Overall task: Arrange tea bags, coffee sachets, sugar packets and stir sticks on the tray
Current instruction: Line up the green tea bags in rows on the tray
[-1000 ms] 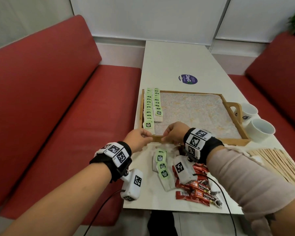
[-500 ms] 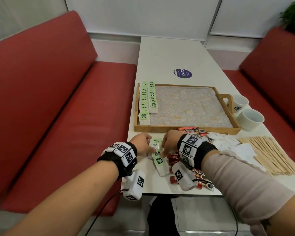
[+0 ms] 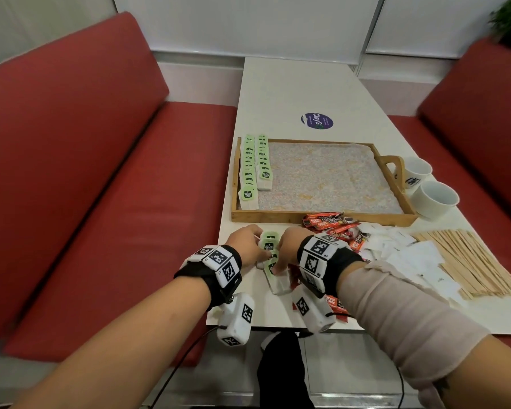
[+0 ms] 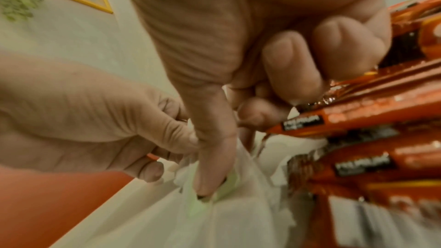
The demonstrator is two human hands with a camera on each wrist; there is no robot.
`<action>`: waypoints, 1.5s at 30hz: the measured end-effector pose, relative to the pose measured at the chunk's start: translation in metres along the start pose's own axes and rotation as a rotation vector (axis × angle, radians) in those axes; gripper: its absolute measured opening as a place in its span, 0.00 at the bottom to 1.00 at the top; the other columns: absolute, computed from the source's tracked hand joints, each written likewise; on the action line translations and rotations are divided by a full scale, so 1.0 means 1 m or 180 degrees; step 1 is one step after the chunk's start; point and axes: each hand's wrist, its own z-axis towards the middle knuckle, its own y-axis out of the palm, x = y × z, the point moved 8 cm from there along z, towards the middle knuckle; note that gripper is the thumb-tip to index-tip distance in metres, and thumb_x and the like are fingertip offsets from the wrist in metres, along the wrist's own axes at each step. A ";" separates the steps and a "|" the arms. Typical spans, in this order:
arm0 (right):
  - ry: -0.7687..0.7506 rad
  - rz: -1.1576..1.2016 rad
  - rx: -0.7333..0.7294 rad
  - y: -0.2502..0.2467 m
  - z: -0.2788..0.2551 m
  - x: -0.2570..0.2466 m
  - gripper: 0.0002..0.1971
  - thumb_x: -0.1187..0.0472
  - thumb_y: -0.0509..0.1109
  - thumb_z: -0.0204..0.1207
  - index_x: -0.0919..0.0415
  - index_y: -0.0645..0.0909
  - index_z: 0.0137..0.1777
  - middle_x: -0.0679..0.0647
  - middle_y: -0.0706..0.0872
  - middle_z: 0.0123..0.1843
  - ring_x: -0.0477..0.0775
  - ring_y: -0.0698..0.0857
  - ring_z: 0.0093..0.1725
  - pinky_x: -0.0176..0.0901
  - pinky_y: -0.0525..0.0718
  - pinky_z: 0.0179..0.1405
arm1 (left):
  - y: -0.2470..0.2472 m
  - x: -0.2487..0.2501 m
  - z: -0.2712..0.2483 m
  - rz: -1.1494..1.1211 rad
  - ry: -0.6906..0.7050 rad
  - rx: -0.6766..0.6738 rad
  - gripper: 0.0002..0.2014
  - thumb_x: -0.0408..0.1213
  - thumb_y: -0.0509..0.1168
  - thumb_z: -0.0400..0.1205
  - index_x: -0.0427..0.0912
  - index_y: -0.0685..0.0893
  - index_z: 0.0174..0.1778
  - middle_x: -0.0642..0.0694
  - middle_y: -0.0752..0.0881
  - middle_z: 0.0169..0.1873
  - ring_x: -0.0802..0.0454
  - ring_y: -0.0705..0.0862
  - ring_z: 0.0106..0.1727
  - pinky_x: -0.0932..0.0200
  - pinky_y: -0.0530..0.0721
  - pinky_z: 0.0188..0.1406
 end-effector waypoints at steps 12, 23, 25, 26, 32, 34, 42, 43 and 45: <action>-0.0256 0.0850 -0.0082 -0.038 0.000 0.017 0.16 0.50 0.80 0.66 0.60 0.80 0.40 0.53 0.81 0.37 0.54 0.78 0.43 0.46 0.78 0.46 | -0.030 0.023 0.006 -0.0596 0.0401 0.0308 0.09 0.39 0.64 0.83 0.38 0.82 0.54 0.39 0.87 0.52 0.43 0.85 0.53 0.48 0.82 0.54; -0.0581 0.2179 0.0127 -0.100 -0.001 0.008 0.12 0.59 0.79 0.70 0.57 0.80 0.30 0.44 0.81 0.21 0.43 0.73 0.19 0.26 0.66 0.11 | -0.037 0.048 0.018 -0.2428 0.0141 -0.0262 0.17 0.31 0.57 0.84 0.43 0.75 0.69 0.36 0.85 0.60 0.37 0.88 0.51 0.38 0.89 0.45; -0.0560 0.2138 0.0229 -0.108 0.004 0.006 0.11 0.57 0.79 0.71 0.56 0.80 0.31 0.46 0.84 0.27 0.45 0.74 0.24 0.27 0.66 0.11 | -0.038 0.053 0.020 -0.2620 0.0110 -0.0411 0.16 0.32 0.53 0.86 0.43 0.74 0.69 0.34 0.85 0.61 0.37 0.88 0.49 0.44 0.90 0.37; -0.0544 0.2168 0.0273 -0.111 0.008 0.006 0.12 0.57 0.79 0.71 0.55 0.80 0.31 0.46 0.84 0.29 0.46 0.75 0.24 0.28 0.66 0.11 | -0.040 0.055 0.021 -0.2708 0.0100 -0.0478 0.15 0.34 0.52 0.87 0.44 0.73 0.69 0.34 0.84 0.61 0.37 0.88 0.48 0.48 0.90 0.33; -0.0505 0.2317 0.0410 -0.123 0.021 0.005 0.13 0.59 0.79 0.70 0.57 0.76 0.33 0.48 0.84 0.30 0.46 0.77 0.24 0.28 0.66 0.13 | -0.048 0.061 0.030 -0.2734 0.0238 -0.0598 0.16 0.31 0.59 0.86 0.46 0.73 0.69 0.40 0.86 0.56 0.46 0.89 0.47 0.56 0.90 0.32; -0.0471 0.2418 0.0443 -0.125 0.024 0.005 0.12 0.59 0.79 0.70 0.57 0.77 0.39 0.48 0.85 0.30 0.46 0.77 0.24 0.30 0.67 0.15 | -0.052 0.058 0.035 -0.2775 0.0226 -0.0469 0.19 0.27 0.60 0.84 0.43 0.71 0.72 0.39 0.85 0.58 0.48 0.90 0.45 0.57 0.90 0.32; -0.0435 0.2644 0.0451 -0.121 0.033 0.008 0.11 0.54 0.78 0.71 0.58 0.79 0.40 0.49 0.87 0.33 0.46 0.79 0.25 0.34 0.72 0.22 | -0.062 0.053 0.053 -0.2863 0.0301 0.0010 0.18 0.22 0.65 0.80 0.42 0.76 0.64 0.45 0.87 0.48 0.53 0.90 0.39 0.61 0.89 0.32; -0.0447 0.2663 0.0448 -0.120 0.034 0.008 0.10 0.55 0.78 0.71 0.59 0.80 0.41 0.49 0.87 0.32 0.46 0.80 0.25 0.34 0.72 0.22 | -0.063 0.053 0.054 -0.2867 0.0314 0.0041 0.17 0.22 0.65 0.80 0.43 0.76 0.62 0.47 0.87 0.46 0.56 0.90 0.36 0.62 0.89 0.31; -0.0462 0.2687 0.0461 -0.119 0.038 0.008 0.09 0.55 0.77 0.72 0.59 0.82 0.42 0.48 0.87 0.32 0.46 0.81 0.25 0.34 0.73 0.22 | -0.064 0.051 0.056 -0.2869 0.0309 0.0103 0.17 0.22 0.66 0.79 0.44 0.77 0.59 0.48 0.88 0.45 0.59 0.89 0.34 0.62 0.88 0.31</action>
